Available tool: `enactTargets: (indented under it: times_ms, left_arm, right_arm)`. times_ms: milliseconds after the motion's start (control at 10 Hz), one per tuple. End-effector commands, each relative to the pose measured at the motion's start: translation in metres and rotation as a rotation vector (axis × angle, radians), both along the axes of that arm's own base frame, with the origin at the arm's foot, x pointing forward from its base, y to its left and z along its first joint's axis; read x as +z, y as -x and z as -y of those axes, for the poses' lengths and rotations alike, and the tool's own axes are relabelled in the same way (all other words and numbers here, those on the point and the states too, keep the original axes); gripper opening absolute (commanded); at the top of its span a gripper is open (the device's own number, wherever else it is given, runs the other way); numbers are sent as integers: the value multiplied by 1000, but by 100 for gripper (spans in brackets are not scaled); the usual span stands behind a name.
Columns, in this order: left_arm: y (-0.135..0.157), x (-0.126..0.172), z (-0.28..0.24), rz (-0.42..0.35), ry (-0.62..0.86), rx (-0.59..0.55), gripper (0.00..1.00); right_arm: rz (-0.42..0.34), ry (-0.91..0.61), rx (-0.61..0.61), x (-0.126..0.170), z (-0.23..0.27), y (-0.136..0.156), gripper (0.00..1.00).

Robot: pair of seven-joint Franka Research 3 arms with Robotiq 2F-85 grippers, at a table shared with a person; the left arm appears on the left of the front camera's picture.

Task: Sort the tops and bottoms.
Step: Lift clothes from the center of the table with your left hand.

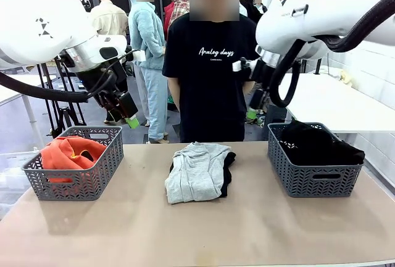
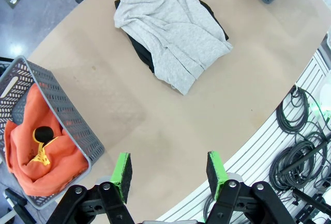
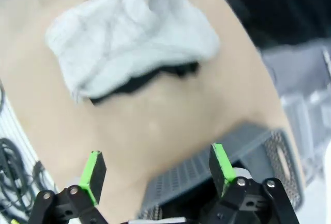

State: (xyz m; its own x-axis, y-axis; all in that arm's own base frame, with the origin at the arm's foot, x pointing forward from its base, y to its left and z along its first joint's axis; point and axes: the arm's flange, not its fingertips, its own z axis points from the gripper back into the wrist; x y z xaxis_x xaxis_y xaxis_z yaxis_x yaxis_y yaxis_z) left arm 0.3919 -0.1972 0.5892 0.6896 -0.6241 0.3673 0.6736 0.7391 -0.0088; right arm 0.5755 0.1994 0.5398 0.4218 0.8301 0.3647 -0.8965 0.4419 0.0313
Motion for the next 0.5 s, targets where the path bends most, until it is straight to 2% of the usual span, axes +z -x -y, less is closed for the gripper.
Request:
enactTargets:
  times_ms: [0, 200, 400]
  left_arm:
    - [1, 0, -1, 1, -1, 1, 76]
    - [1, 0, -1, 1, -1, 1, 76]
    - [1, 0, -1, 1, -1, 1, 76]
  right_arm:
    - [29, -169, 128, 10, -1, 13, 100]
    - [62, -199, 175, 33, -12, 33, 100]
    - [136, -179, 215, 52, -18, 50, 100]
